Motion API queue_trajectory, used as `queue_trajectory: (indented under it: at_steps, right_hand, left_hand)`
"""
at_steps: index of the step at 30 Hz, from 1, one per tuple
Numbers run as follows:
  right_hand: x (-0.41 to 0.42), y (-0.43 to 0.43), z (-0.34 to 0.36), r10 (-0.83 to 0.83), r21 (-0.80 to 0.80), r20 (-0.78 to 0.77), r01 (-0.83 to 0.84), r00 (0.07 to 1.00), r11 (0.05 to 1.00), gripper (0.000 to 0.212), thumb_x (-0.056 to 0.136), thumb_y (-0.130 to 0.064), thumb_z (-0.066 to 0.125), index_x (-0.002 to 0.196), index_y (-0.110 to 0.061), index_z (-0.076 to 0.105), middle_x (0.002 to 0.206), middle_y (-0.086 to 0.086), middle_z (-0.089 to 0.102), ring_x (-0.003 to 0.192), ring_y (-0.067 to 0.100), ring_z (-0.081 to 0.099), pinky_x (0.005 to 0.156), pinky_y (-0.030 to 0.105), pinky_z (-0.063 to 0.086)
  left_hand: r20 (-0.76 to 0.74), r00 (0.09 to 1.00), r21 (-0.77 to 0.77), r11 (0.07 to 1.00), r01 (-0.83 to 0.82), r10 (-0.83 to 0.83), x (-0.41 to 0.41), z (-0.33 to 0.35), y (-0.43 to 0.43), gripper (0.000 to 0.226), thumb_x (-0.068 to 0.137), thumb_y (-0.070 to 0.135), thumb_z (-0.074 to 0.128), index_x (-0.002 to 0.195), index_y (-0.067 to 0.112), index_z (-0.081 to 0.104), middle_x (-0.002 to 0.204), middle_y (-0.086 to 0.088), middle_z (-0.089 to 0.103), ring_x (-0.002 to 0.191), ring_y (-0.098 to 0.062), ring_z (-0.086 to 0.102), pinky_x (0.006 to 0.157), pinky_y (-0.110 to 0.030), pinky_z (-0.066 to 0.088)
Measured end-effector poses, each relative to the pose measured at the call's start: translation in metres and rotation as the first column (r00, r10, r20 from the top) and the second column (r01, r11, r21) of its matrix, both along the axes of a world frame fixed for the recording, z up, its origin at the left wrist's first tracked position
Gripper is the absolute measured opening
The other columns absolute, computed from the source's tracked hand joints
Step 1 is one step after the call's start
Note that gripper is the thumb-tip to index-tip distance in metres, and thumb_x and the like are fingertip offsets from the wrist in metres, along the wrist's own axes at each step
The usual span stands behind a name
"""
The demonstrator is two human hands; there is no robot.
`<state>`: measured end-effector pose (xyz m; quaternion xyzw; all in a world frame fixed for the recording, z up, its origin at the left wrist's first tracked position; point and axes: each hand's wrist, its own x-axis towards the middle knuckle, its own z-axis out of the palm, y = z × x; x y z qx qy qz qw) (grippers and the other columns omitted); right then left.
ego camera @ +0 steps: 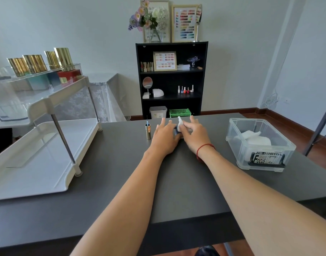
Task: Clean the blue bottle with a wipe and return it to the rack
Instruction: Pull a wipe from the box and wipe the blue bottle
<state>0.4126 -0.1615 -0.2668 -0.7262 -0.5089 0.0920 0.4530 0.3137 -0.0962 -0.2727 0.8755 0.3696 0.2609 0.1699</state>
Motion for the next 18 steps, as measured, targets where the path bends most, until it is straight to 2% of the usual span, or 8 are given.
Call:
queue_trajectory:
  at_steps: [8, 15, 18]
  right_hand:
    - [-0.0007, -0.0036, -0.0033, -0.011, 0.014, 0.051, 0.011, 0.999, 1.000, 0.035, 0.099, -0.022, 0.043, 0.130, -0.011, 0.055, 0.154, 0.009, 0.029, 0.146, 0.024, 0.018, 0.118, 0.044, 0.021]
    - [-0.0010, -0.0024, -0.0028, -0.028, -0.057, 0.008, 0.028, 1.000, 0.998, 0.040, 0.099, -0.035, 0.037, 0.136, -0.025, 0.048, 0.157, 0.009, 0.023, 0.144, 0.027, 0.024, 0.115, 0.050, 0.025]
    - [-0.0015, -0.0037, -0.0018, -0.033, -0.038, 0.011, 0.033, 0.999, 0.999, 0.037, 0.099, -0.034, 0.039, 0.132, -0.024, 0.053, 0.156, 0.009, 0.026, 0.143, 0.027, 0.026, 0.115, 0.050, 0.024]
  left_hand:
    - [0.004, 1.000, -0.040, 0.999, 0.006, -0.006, 0.0017, -0.0008, -0.0003, 0.041, 0.096, 0.029, 0.048, 0.134, 0.012, 0.045, 0.154, -0.013, 0.028, 0.147, -0.028, 0.004, 0.118, -0.043, 0.005]
    - [-0.008, 1.000, -0.046, 0.999, 0.000, -0.001, 0.0014, -0.0016, 0.0004, 0.038, 0.097, 0.028, 0.046, 0.132, 0.014, 0.048, 0.156, -0.014, 0.021, 0.147, -0.030, -0.002, 0.118, -0.044, 0.001]
    - [-0.017, 1.000, -0.032, 0.999, -0.013, 0.012, 0.0018, -0.0020, -0.0007, 0.040, 0.097, 0.030, 0.045, 0.134, 0.014, 0.046, 0.156, -0.014, 0.021, 0.147, -0.029, -0.002, 0.118, -0.045, 0.000]
